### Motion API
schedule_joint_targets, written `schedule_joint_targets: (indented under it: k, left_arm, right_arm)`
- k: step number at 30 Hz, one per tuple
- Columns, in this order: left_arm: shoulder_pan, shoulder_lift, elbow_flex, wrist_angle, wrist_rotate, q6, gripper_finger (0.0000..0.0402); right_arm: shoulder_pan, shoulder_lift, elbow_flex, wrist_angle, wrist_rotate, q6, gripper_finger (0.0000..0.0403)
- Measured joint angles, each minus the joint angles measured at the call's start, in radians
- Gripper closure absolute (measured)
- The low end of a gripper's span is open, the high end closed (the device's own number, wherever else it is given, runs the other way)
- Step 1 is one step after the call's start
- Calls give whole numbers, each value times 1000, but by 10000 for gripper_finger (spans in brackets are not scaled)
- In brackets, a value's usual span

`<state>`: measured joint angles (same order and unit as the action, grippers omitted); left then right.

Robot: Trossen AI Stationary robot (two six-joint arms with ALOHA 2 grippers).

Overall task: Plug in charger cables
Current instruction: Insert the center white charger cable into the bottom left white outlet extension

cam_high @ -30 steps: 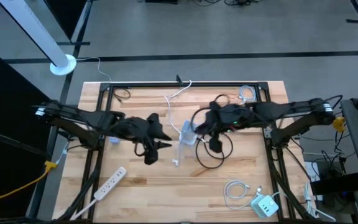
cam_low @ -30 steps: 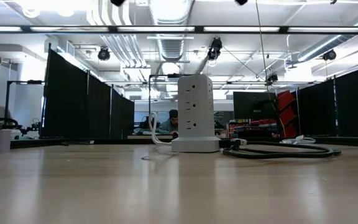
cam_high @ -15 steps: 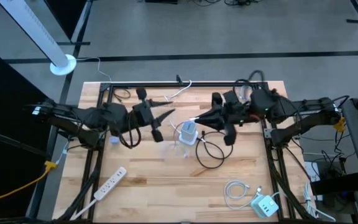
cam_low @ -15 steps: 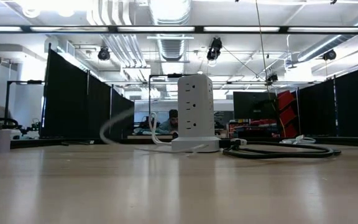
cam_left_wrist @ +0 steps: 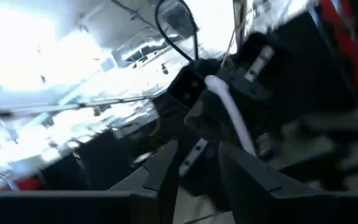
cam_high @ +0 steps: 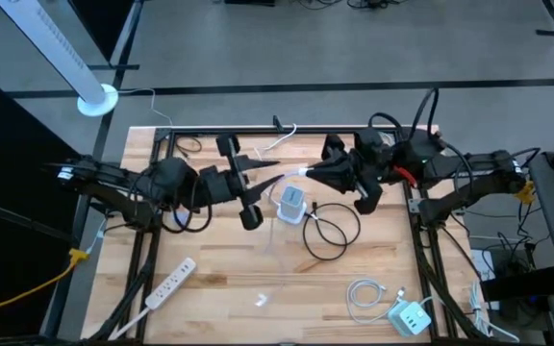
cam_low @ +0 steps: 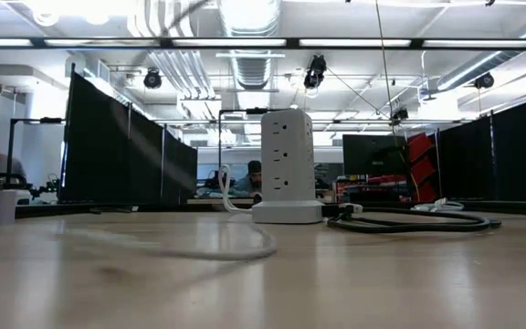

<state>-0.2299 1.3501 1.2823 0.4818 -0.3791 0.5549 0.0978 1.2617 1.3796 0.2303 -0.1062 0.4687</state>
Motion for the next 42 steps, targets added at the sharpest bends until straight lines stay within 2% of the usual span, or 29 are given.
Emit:
schedule_joint_targets:
  k: [5,8,13,19,21,24,28,35,42]
  left_arm:
    - [26,2,0,80,59,-191,293]
    - [42,3,0,80,106,-200,285]
    - [58,7,0,103,110,-206,275]
    - [65,80,1,220,141,-206,278]
    - [63,101,14,248,148,-207,283]
    - [58,106,36,292,158,-230,292]
    - [56,91,63,321,174,-271,298]
    - [57,93,91,290,187,-327,293]
    - [70,95,90,186,178,-327,298]
  right_arm:
    - [-1,0,0,82,-8,-53,399]
    - [0,4,0,156,-50,-76,399]
    - [0,29,1,260,-104,-88,399]
    - [-13,78,1,278,-99,-115,399]
    - [-13,85,1,262,-69,-165,399]
    - [-12,78,1,237,-25,-231,399]
    - [-11,73,1,231,-23,-245,399]
    - [-11,91,1,264,10,-280,399]
    - [2,87,1,414,-131,-229,399]
